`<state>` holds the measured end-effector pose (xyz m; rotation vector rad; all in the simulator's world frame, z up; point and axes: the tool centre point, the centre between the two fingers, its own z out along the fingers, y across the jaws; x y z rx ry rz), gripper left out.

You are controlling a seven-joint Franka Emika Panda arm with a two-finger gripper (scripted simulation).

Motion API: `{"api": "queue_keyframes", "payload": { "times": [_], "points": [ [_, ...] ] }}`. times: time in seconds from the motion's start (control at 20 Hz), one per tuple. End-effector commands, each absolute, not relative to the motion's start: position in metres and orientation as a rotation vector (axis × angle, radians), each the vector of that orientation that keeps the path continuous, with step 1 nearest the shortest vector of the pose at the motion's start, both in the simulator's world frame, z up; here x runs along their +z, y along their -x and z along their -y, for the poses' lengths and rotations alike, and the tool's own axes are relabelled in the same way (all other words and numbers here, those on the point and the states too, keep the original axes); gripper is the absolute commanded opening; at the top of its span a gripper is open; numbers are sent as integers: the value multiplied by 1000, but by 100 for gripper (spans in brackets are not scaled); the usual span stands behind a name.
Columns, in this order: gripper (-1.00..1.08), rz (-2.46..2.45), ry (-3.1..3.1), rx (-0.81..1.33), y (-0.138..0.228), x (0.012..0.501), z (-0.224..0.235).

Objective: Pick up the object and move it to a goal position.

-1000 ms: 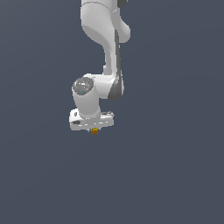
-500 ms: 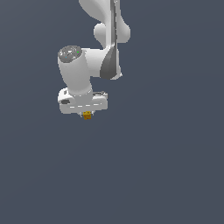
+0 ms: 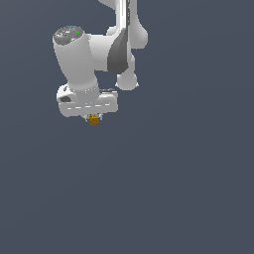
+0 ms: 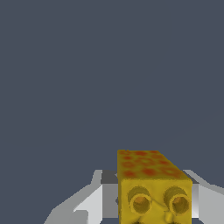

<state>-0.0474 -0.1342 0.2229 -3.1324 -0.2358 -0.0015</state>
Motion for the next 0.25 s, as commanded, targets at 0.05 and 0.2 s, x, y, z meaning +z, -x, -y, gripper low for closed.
{"api": "queue_keyframes", "payload": {
  "times": [0.05,0.2],
  "points": [
    [-100,237,3132,0,49,229,136],
    [-100,237,3133,0,49,229,136]
  ]
}}
